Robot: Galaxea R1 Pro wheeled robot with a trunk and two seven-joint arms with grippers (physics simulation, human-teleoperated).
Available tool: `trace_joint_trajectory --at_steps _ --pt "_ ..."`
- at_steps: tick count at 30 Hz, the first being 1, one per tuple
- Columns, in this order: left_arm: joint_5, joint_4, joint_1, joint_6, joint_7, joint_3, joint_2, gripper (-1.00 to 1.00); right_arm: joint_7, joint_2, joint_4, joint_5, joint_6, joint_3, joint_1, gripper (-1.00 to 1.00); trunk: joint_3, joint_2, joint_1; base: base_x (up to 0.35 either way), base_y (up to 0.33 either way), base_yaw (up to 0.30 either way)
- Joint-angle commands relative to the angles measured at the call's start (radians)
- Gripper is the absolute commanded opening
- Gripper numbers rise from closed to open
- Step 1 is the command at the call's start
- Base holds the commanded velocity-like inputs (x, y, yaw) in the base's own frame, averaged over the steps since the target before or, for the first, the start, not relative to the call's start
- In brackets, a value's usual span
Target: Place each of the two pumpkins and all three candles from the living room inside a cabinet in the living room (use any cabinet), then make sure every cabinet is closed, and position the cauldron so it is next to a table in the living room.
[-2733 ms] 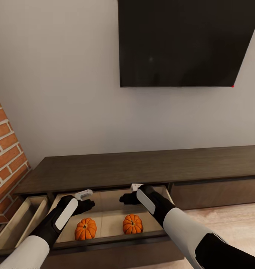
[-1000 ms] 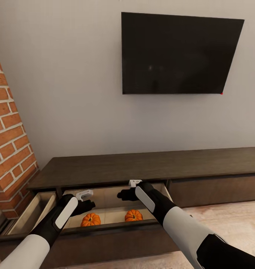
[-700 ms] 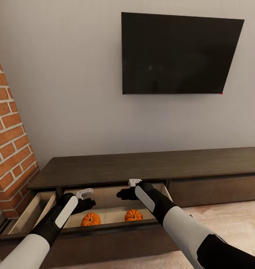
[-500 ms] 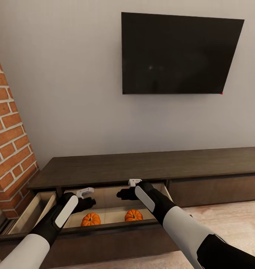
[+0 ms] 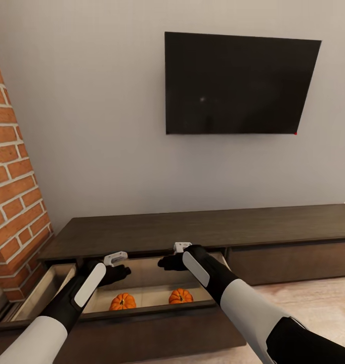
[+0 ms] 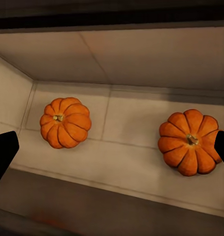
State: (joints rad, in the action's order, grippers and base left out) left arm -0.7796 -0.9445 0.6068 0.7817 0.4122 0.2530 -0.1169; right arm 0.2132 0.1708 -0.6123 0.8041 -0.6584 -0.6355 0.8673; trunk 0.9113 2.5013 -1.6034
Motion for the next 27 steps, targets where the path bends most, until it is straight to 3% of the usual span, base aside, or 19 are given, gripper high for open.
trace_joint_trajectory --at_steps 1,8,27 --pt "-0.010 -0.001 0.001 0.001 0.010 0.003 -0.001 1.00 0.009 -0.001 -0.001 0.010 -0.001 -0.004 0.001 1.00 -0.003 0.000 0.001 0.000 0.000 0.000" --pt "-0.012 -0.002 0.001 0.001 0.010 -0.003 -0.003 1.00 0.007 -0.001 -0.002 0.012 0.000 -0.004 0.001 1.00 -0.029 -0.006 0.006 0.000 0.000 0.000" --pt "-0.014 -0.017 0.001 0.002 0.008 -0.004 -0.006 1.00 0.007 -0.002 -0.003 0.017 0.000 -0.004 0.001 1.00 -0.089 -0.139 0.079 0.000 0.000 0.000"
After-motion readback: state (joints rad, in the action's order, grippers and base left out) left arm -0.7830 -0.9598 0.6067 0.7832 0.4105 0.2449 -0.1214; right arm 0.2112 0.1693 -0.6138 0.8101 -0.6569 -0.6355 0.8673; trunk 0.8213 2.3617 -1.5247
